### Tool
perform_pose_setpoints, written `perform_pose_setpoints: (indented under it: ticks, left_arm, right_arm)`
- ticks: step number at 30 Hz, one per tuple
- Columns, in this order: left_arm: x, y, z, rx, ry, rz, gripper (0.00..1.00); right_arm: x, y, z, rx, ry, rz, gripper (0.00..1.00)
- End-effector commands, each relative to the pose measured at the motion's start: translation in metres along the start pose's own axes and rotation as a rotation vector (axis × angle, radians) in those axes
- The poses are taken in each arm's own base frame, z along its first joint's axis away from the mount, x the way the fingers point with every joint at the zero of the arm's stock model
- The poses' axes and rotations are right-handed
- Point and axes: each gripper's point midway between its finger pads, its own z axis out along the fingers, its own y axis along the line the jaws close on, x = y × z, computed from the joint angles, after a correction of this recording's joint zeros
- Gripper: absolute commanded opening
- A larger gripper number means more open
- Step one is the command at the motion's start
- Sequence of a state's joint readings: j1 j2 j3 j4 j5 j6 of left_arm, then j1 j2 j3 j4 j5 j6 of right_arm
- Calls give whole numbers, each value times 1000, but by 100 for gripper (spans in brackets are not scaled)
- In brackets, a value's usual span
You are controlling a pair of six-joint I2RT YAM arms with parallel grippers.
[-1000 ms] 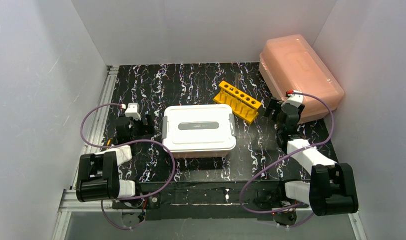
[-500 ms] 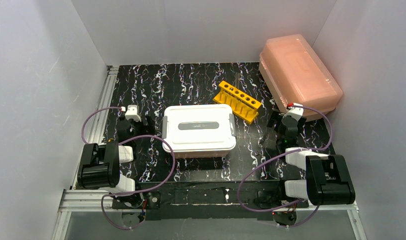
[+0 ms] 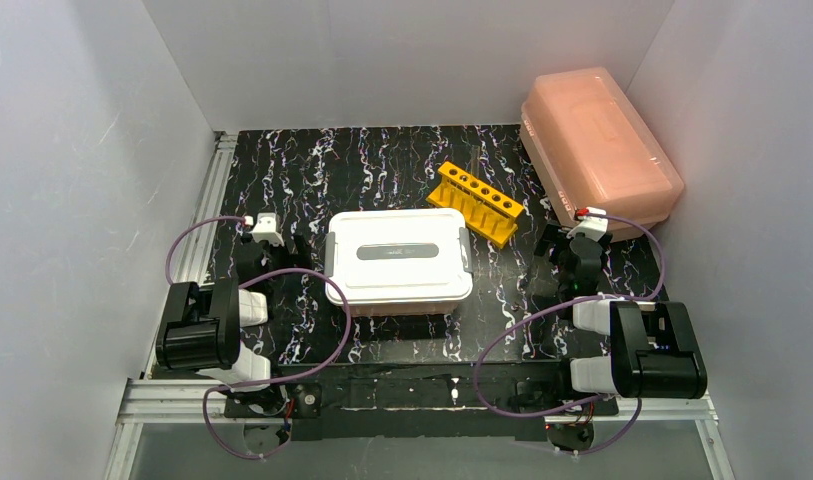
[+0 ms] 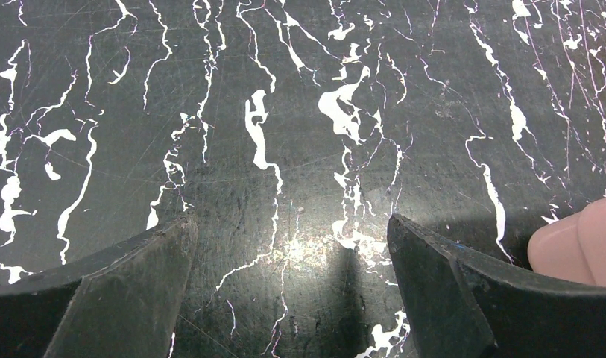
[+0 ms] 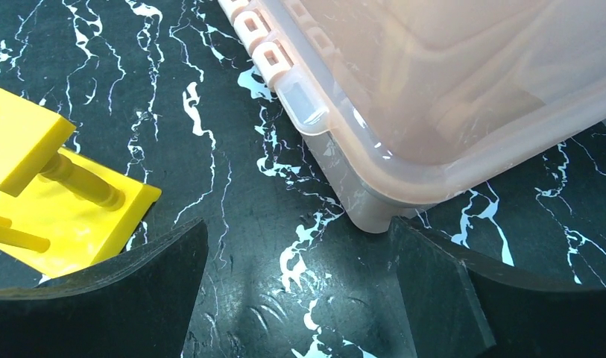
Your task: Organize the chemistry lab equipment
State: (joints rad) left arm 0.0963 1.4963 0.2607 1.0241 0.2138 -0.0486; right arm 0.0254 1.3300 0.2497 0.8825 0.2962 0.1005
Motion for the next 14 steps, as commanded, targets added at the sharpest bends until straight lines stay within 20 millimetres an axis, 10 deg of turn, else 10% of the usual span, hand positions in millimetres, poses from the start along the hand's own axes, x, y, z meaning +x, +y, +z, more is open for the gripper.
perform_pose_setpoints:
  ticks: [1, 14]
  left_arm:
    - [-18, 2, 4, -4, -51, 20, 98]
    - [-17, 1, 8, -41, -27, 52, 98]
  right_arm:
    - [-30, 6, 3, -36, -115, 16, 98]
    - [-30, 7, 3, -37, -116, 16, 98]
